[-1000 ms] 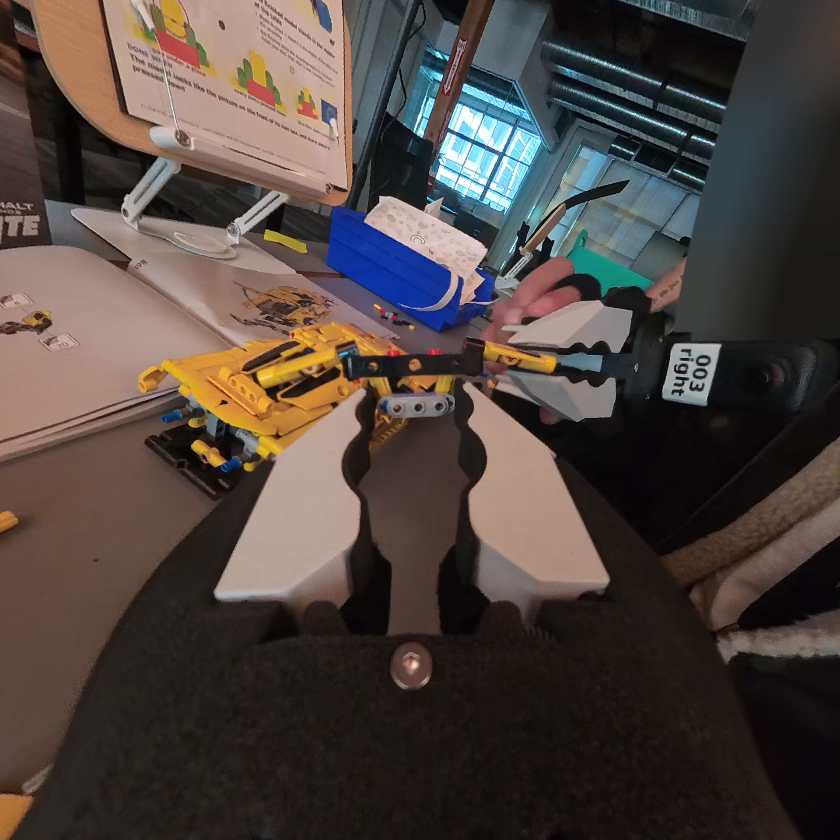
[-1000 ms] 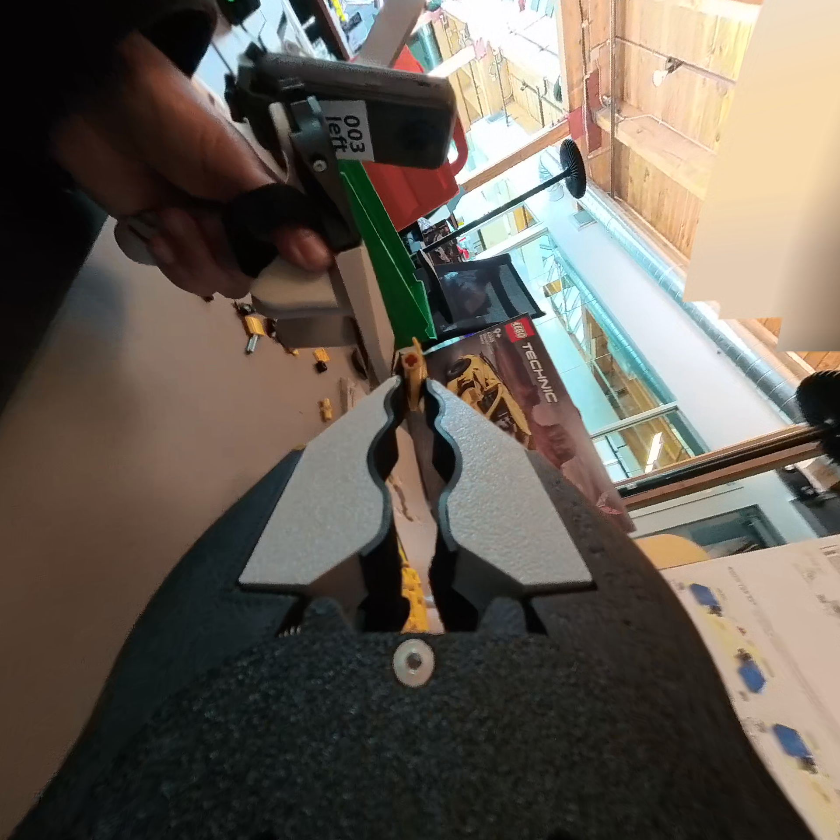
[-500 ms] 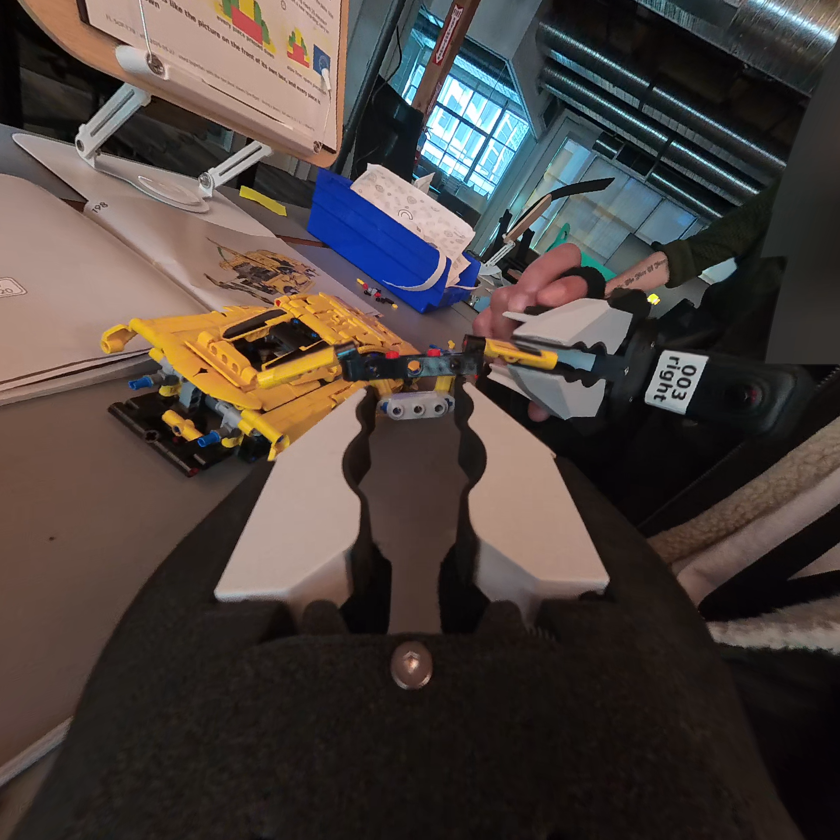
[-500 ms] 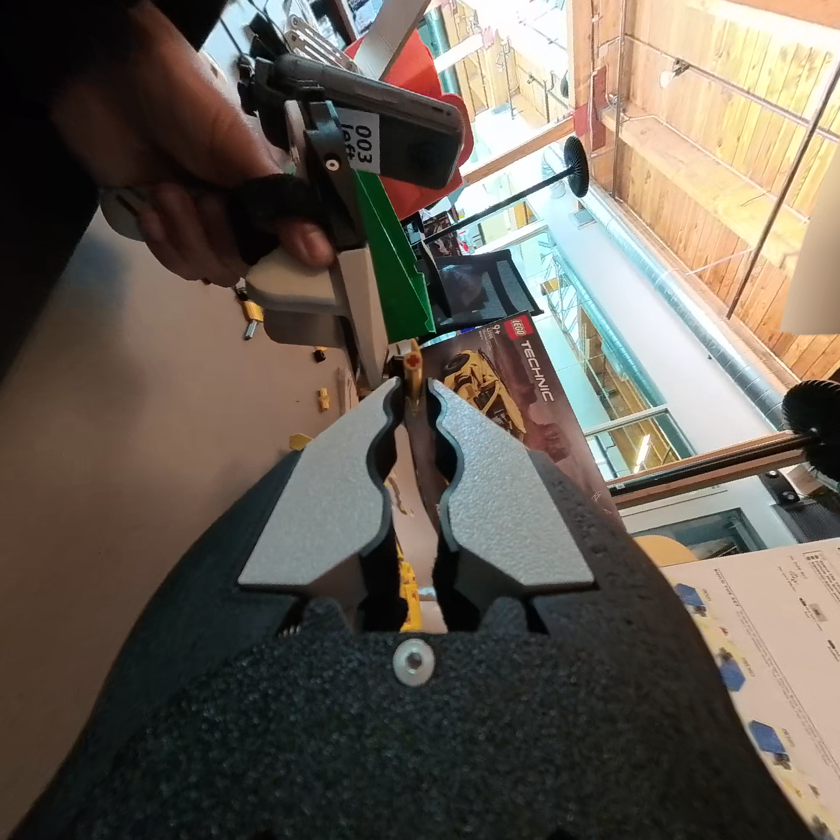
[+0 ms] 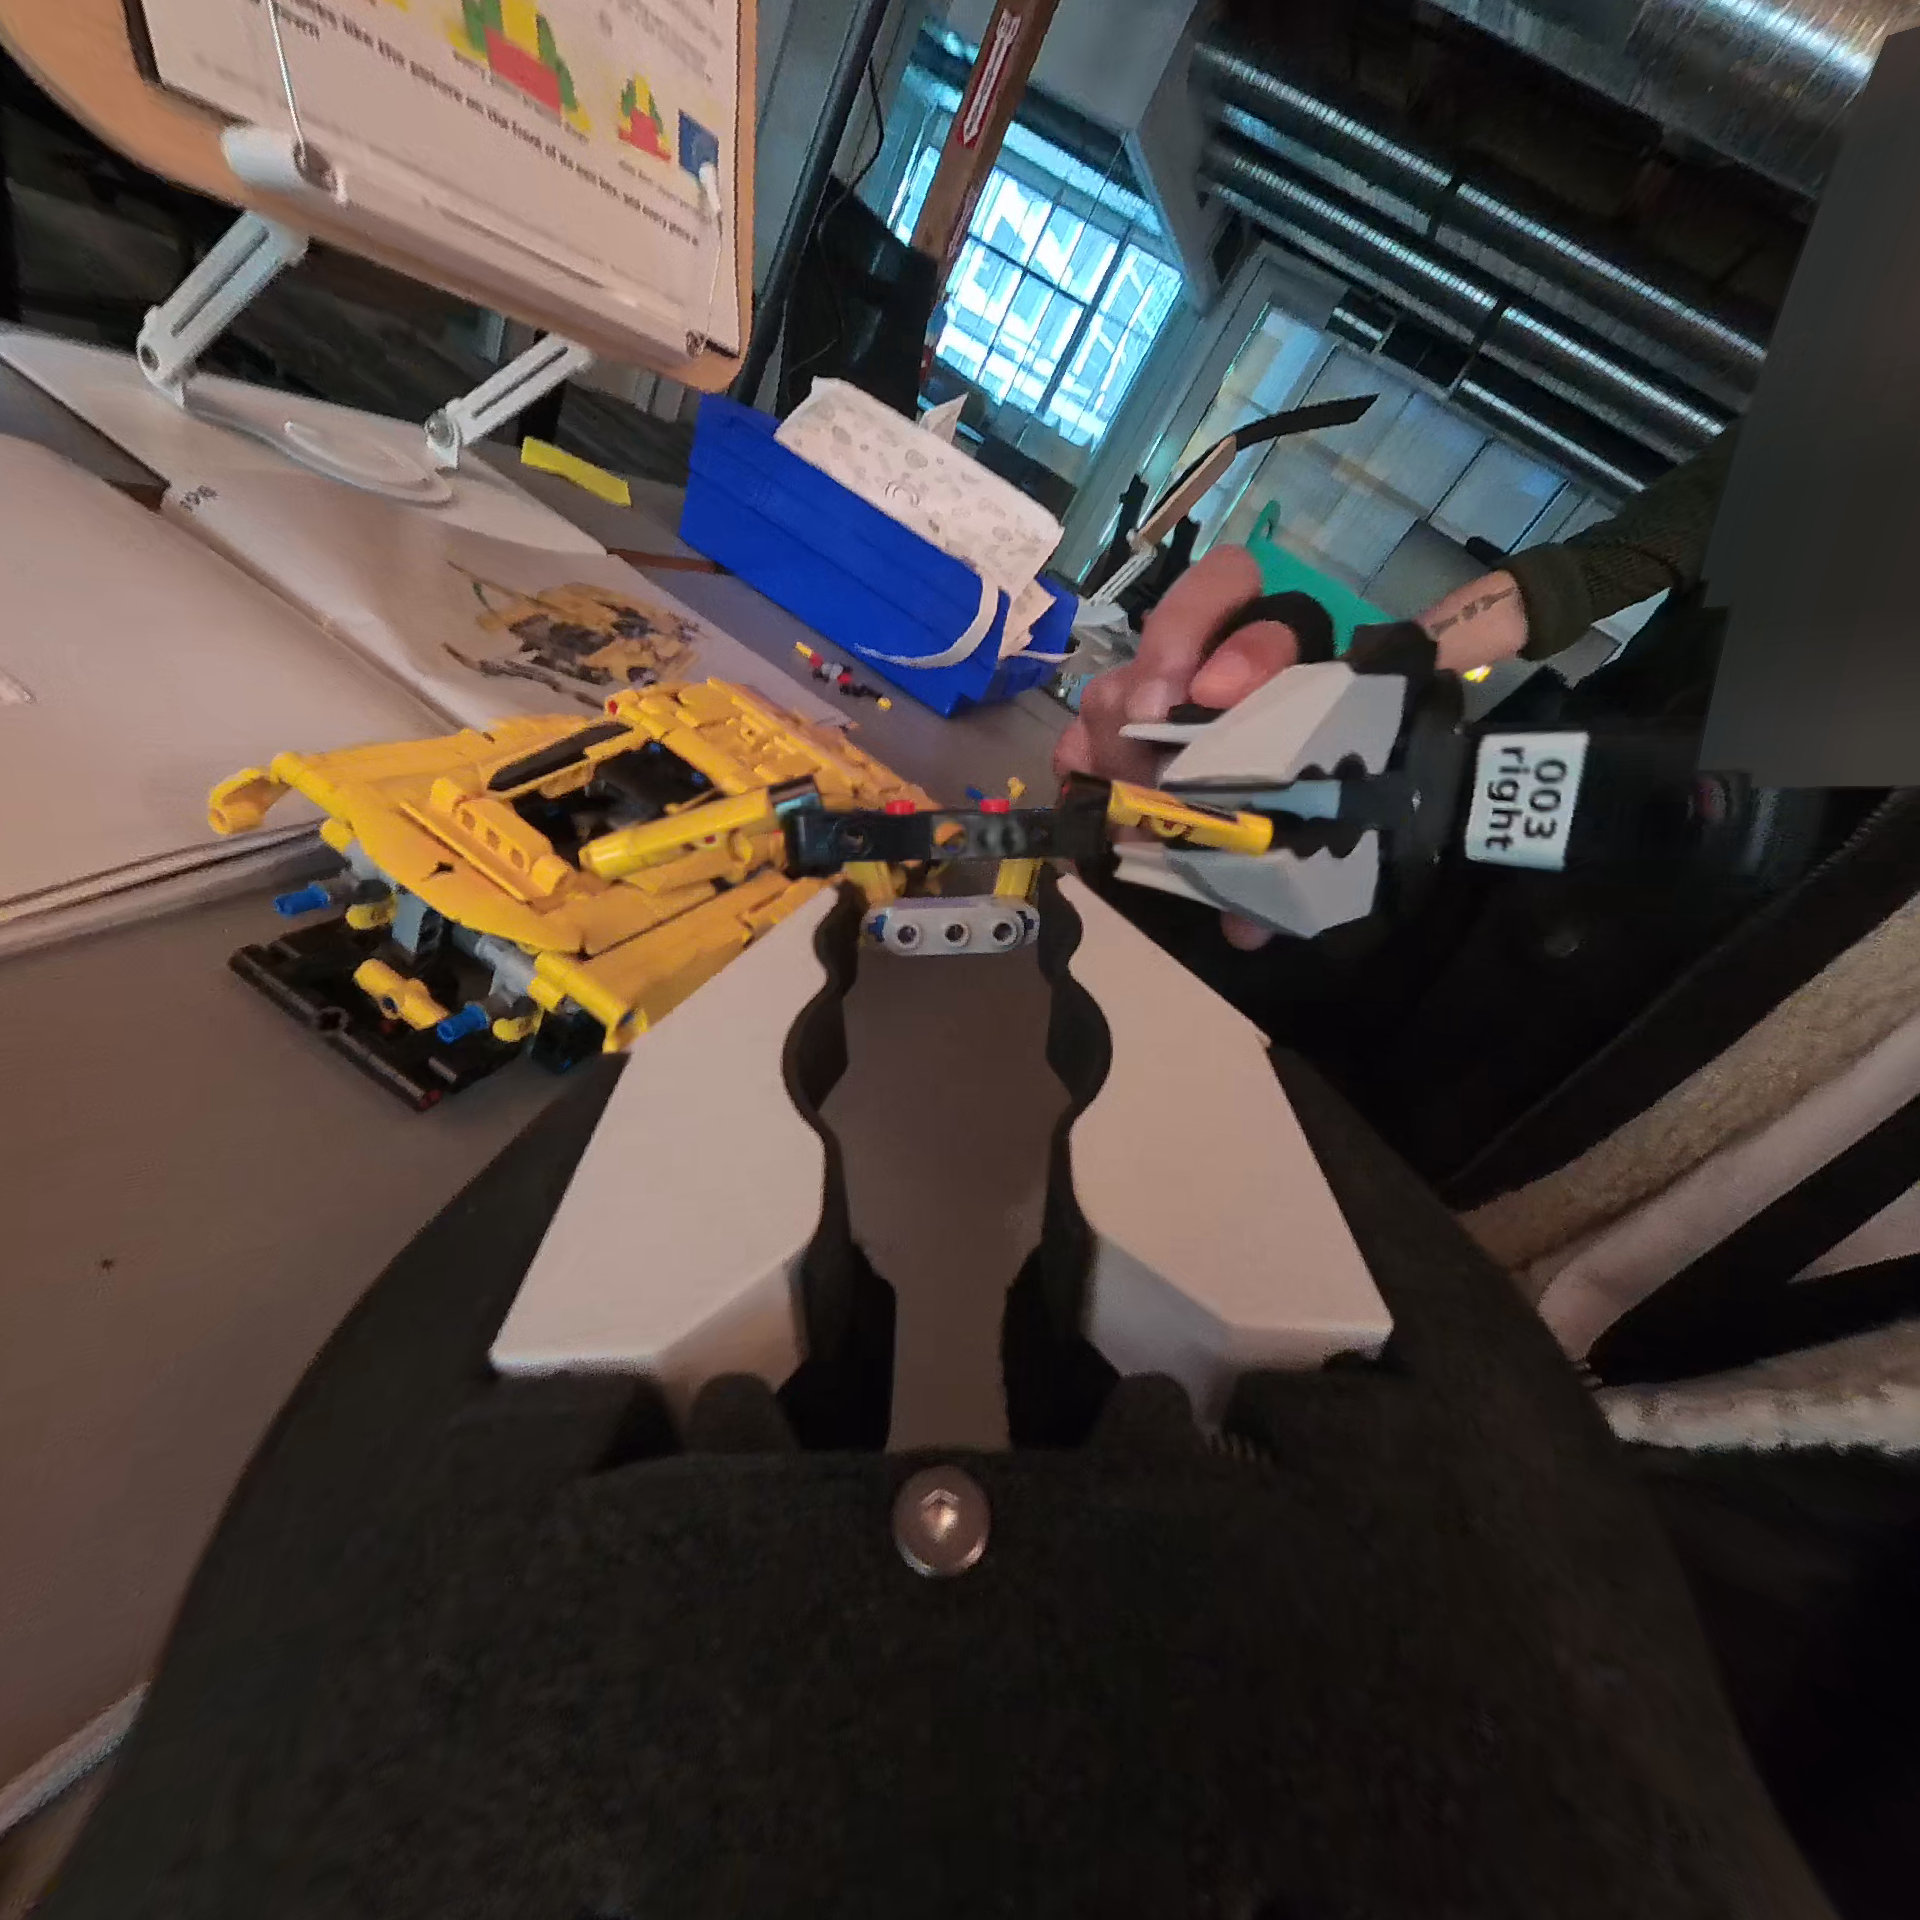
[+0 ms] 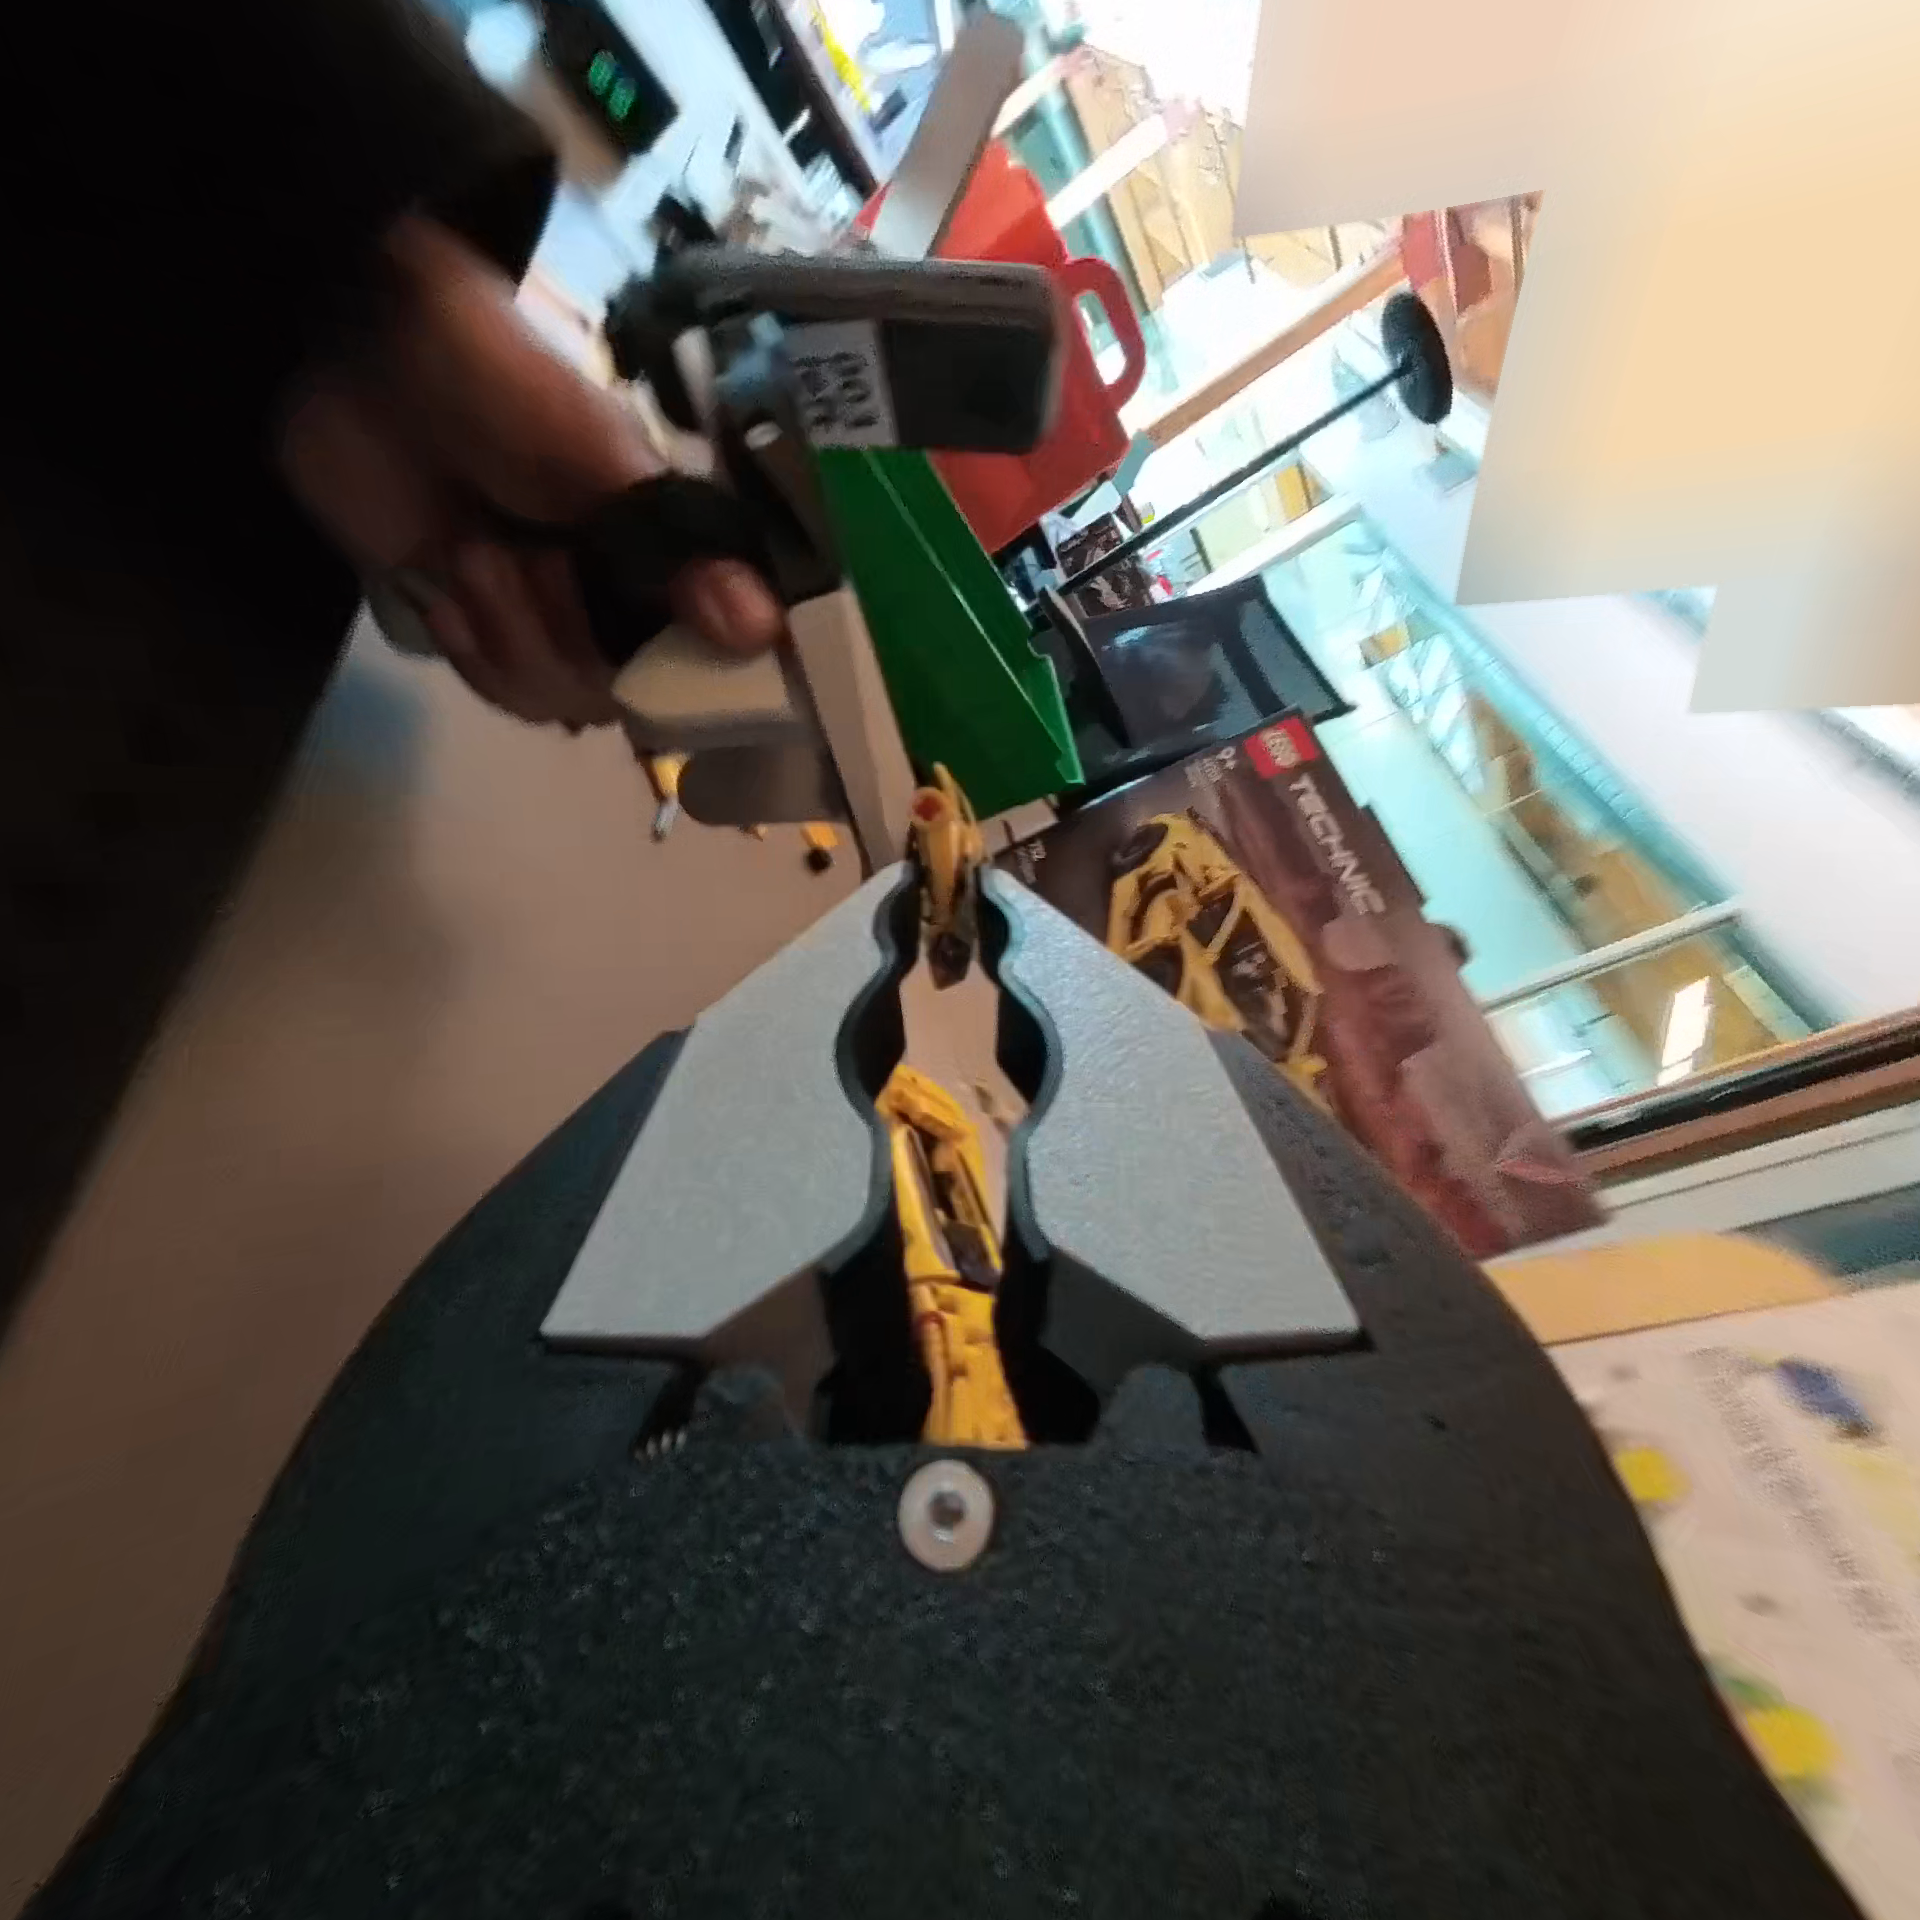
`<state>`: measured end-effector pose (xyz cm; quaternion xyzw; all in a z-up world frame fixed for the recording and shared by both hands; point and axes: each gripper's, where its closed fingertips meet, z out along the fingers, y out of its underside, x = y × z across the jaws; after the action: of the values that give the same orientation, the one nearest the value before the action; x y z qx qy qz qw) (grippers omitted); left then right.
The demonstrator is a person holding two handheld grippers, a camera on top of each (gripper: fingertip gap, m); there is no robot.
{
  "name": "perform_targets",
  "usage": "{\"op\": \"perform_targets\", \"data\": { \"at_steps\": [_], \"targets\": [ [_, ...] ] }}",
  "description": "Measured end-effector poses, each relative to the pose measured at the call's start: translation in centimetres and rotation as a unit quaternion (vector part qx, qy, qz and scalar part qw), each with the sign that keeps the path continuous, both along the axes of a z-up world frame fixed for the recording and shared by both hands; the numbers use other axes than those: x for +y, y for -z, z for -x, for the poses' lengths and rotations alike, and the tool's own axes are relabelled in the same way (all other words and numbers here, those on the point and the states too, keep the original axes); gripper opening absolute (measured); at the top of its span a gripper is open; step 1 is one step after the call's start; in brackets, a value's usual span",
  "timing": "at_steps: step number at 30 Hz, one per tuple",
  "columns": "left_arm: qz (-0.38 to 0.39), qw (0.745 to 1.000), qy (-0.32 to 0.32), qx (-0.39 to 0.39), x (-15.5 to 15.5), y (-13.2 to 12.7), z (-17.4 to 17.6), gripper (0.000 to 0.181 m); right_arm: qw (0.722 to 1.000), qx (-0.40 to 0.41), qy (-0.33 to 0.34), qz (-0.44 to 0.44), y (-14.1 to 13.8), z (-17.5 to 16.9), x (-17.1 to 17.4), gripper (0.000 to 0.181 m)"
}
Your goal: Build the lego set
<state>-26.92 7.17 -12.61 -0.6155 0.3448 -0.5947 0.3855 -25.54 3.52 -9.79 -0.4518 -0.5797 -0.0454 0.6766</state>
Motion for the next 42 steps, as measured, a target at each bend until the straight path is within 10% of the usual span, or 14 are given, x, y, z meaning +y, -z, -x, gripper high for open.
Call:
{"op": "perform_targets", "data": {
  "at_steps": [4,34,42],
  "targets": [
    [0.008,0.997,0.021,-0.070,-0.5,-2.2,0.9,0.034,0.986,0.101,-0.028,0.129,-1.5,-0.9,0.2,0.035],
    [0.026,0.993,0.097,-0.066,-2.9,-1.9,-0.3,0.034,0.997,0.070,-0.019,0.000,-1.9,0.5,-1.3,0.010],
    [-0.031,0.982,0.123,-0.141,-4.6,-5.1,1.0,0.034,0.928,0.181,-0.106,0.309,-0.5,0.3,-0.5,0.025]
  ]
}}
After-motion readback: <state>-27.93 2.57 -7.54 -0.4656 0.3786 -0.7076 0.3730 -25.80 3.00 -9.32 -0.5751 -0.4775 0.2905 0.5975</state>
